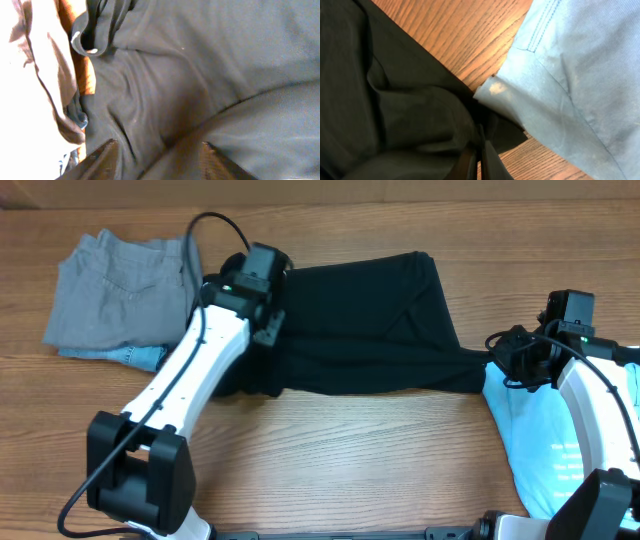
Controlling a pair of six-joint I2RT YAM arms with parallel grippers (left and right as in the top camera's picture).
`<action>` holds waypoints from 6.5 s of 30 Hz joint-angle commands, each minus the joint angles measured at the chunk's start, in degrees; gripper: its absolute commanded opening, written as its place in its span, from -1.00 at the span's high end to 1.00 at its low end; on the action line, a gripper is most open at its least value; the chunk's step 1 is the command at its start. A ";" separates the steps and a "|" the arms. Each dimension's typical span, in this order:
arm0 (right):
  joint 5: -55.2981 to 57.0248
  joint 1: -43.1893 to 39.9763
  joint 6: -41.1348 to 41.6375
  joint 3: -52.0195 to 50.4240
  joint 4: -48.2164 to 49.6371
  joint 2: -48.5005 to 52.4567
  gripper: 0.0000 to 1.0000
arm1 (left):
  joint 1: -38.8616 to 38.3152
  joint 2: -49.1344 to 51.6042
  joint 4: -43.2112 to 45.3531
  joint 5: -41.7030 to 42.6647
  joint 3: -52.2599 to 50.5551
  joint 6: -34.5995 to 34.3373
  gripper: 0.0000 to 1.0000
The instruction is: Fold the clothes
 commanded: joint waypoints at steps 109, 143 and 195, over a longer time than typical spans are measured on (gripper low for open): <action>5.35 -0.17 0.85 0.76 -1.14 -0.79 0.87 | -14.36 2.23 -2.97 7.80 -12.83 -8.66 0.28; 5.35 -0.17 0.85 0.72 -1.16 -0.79 0.87 | -15.50 1.92 3.74 2.80 -17.29 -6.40 0.92; -13.35 5.73 -7.80 0.39 12.85 0.74 0.75 | -18.21 -5.44 -41.92 27.43 -9.16 -22.51 0.20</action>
